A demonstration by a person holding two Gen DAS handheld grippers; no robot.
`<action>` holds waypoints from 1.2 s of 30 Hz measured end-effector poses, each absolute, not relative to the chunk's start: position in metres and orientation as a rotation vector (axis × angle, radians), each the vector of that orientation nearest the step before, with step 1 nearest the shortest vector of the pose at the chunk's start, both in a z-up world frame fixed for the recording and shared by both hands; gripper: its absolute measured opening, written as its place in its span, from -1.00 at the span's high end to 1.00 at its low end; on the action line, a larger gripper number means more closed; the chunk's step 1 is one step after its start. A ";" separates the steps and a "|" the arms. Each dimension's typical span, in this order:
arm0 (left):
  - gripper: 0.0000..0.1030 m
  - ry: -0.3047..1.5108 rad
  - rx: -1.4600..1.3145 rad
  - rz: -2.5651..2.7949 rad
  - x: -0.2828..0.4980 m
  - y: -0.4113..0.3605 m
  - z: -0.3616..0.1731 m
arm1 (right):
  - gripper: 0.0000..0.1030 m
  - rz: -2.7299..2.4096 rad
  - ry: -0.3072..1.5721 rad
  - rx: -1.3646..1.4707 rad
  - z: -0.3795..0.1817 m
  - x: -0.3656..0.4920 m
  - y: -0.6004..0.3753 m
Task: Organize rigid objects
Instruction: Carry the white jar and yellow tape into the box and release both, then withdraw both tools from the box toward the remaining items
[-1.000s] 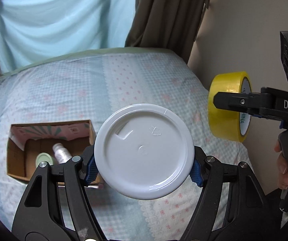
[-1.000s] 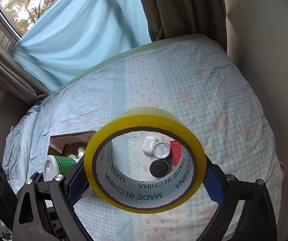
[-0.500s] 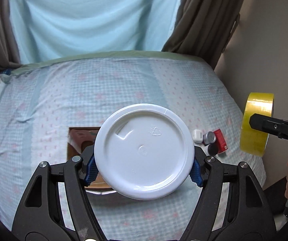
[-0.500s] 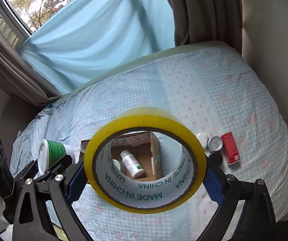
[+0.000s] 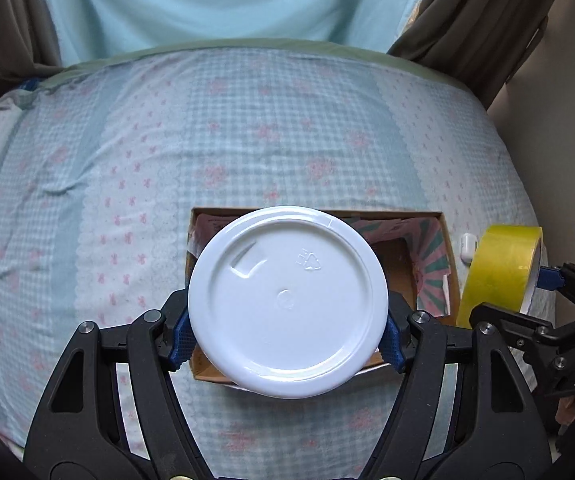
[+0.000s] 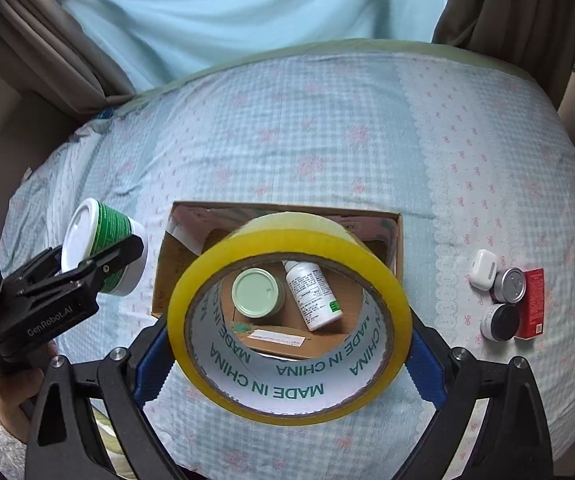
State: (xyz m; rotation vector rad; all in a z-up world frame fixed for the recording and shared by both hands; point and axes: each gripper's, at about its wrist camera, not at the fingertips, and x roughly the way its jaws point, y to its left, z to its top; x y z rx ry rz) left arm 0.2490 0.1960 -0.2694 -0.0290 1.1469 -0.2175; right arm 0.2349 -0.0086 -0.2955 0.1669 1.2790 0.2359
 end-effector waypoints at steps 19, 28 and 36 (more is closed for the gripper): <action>-0.32 1.432 0.090 -0.223 0.316 0.168 -0.400 | -0.87 0.285 1.521 0.054 -0.427 0.287 0.006; -0.99 1.337 0.100 -0.276 0.328 0.156 -0.371 | -0.93 0.289 1.467 -0.010 -0.420 0.292 0.004; -1.00 1.346 0.066 -0.244 0.314 0.174 -0.362 | -1.00 0.236 1.346 -0.011 -0.403 0.274 -0.005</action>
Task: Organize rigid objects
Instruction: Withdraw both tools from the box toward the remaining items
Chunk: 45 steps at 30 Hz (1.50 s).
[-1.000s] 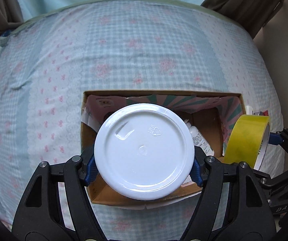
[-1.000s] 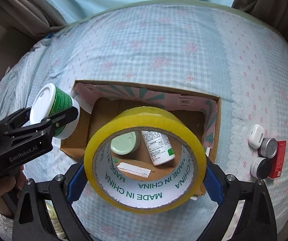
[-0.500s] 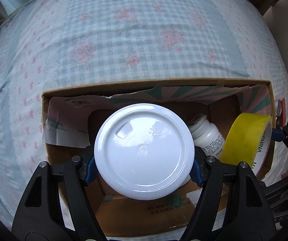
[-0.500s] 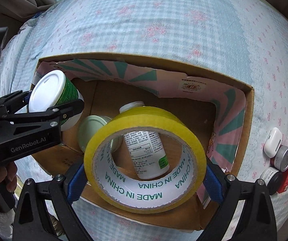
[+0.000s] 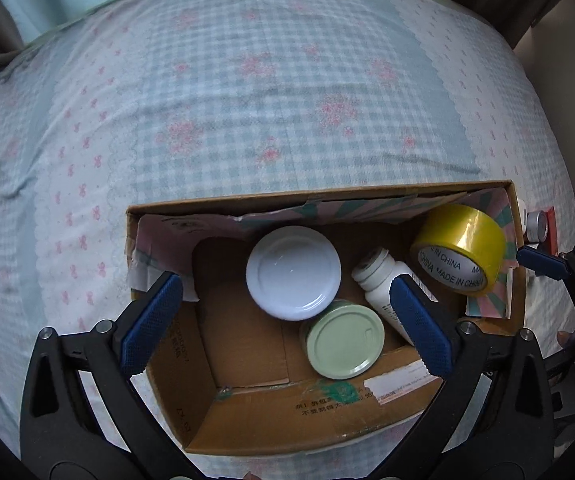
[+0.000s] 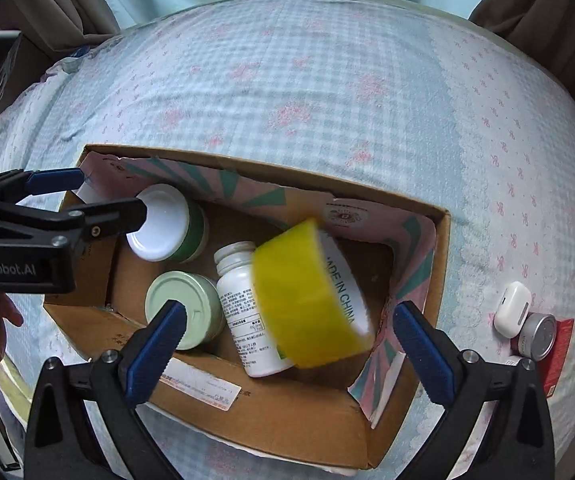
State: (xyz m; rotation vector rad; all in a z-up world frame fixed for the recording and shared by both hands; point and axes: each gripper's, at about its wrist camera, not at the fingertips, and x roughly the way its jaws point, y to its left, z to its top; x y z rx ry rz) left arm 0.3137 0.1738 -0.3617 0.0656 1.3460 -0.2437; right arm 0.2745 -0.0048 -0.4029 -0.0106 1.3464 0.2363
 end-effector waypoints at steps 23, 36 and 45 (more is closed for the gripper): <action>-1.00 1.180 0.063 -0.187 0.226 0.199 -0.262 | -1.00 0.199 1.262 0.034 -0.313 0.215 -0.006; -1.00 0.996 0.061 -0.190 0.128 0.187 -0.176 | -1.00 0.127 1.126 0.075 -0.234 0.134 -0.033; -1.00 0.945 0.022 -0.234 0.087 0.130 -0.150 | -1.00 0.024 1.059 0.138 -0.200 0.082 -0.110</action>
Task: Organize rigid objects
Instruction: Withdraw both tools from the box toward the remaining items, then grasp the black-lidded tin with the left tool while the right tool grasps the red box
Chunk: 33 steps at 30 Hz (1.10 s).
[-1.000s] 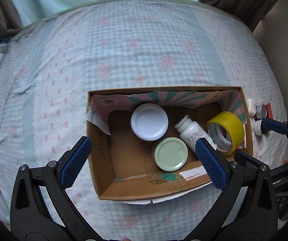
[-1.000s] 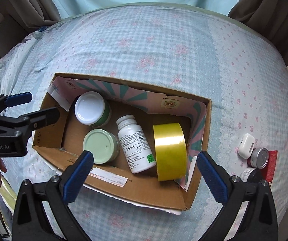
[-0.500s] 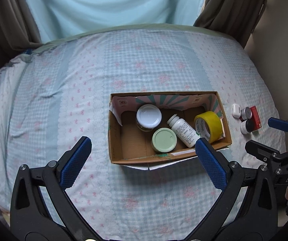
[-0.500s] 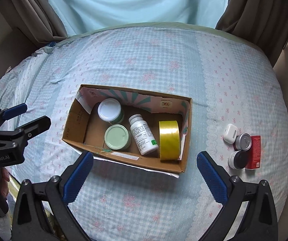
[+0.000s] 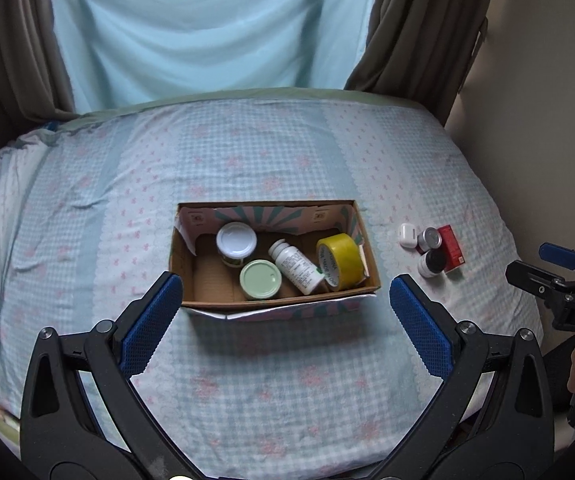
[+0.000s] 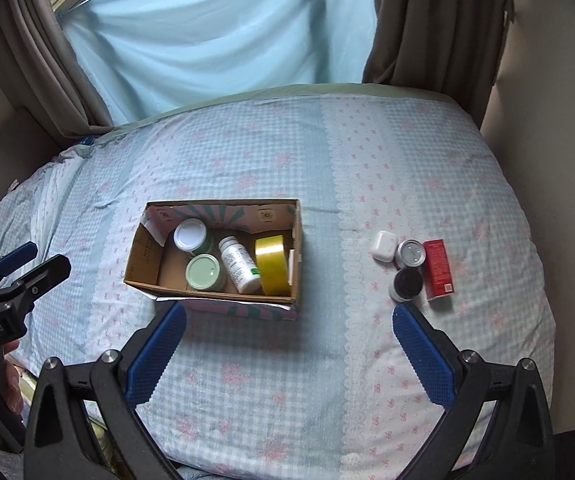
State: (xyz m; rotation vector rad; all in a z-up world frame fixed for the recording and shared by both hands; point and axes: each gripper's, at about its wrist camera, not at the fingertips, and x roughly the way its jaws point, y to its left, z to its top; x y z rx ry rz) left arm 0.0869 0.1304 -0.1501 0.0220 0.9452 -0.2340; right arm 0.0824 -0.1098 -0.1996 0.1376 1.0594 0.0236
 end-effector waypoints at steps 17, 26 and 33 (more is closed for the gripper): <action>-1.00 0.990 -0.011 -0.226 0.049 -0.066 -0.199 | -1.00 0.017 1.110 0.085 -0.236 0.096 -0.296; -1.00 1.056 0.076 -0.306 0.079 -0.141 -0.280 | -0.95 0.008 1.224 0.107 -0.307 0.144 -0.339; -1.00 1.068 0.135 -0.371 0.116 -0.181 -0.366 | -0.79 0.035 1.330 0.084 -0.383 0.182 -0.345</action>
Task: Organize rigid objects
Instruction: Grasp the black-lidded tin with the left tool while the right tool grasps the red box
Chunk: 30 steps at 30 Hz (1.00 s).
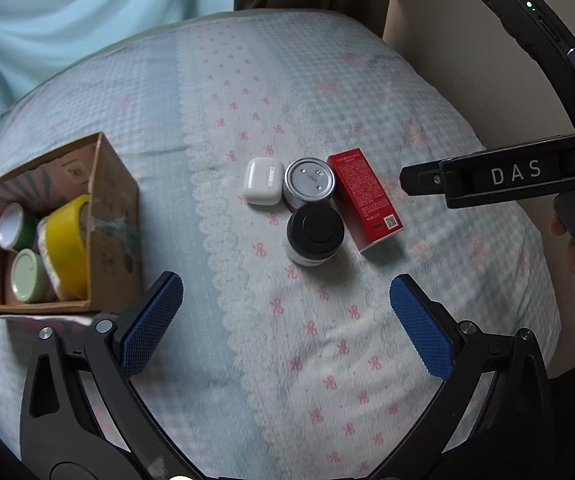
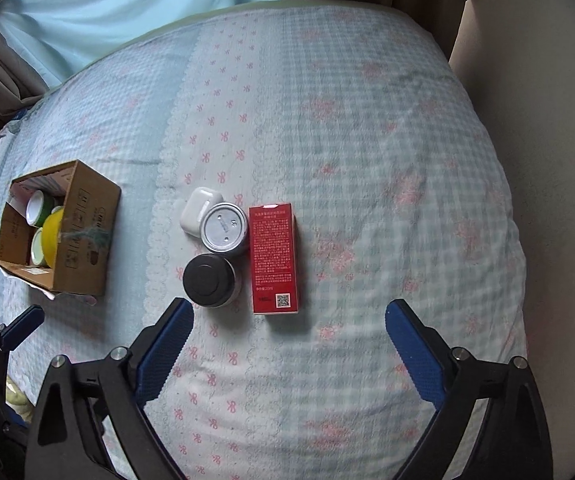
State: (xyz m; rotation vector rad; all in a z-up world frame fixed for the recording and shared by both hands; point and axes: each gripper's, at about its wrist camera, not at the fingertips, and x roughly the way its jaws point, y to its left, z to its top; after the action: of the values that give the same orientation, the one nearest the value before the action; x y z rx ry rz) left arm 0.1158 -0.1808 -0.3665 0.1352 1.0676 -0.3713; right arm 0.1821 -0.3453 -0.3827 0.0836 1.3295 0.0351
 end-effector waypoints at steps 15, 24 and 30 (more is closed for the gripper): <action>-0.65 1.083 0.134 -0.488 0.176 -0.212 -0.469 | -0.40 0.041 1.467 0.104 -0.474 0.235 -0.335; -0.12 1.093 0.146 -0.579 0.185 -0.226 -0.477 | 0.02 0.050 1.539 0.068 -0.494 0.252 -0.323; -0.12 1.085 0.154 -0.585 0.185 -0.226 -0.476 | 0.22 0.057 1.543 0.049 -0.497 0.252 -0.322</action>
State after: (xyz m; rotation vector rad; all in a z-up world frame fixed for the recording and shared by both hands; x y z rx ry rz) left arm 0.1848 -0.2260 -0.4764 0.1538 1.0847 -0.5850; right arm 0.2517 -0.3224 -0.4967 0.0491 1.5433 0.0574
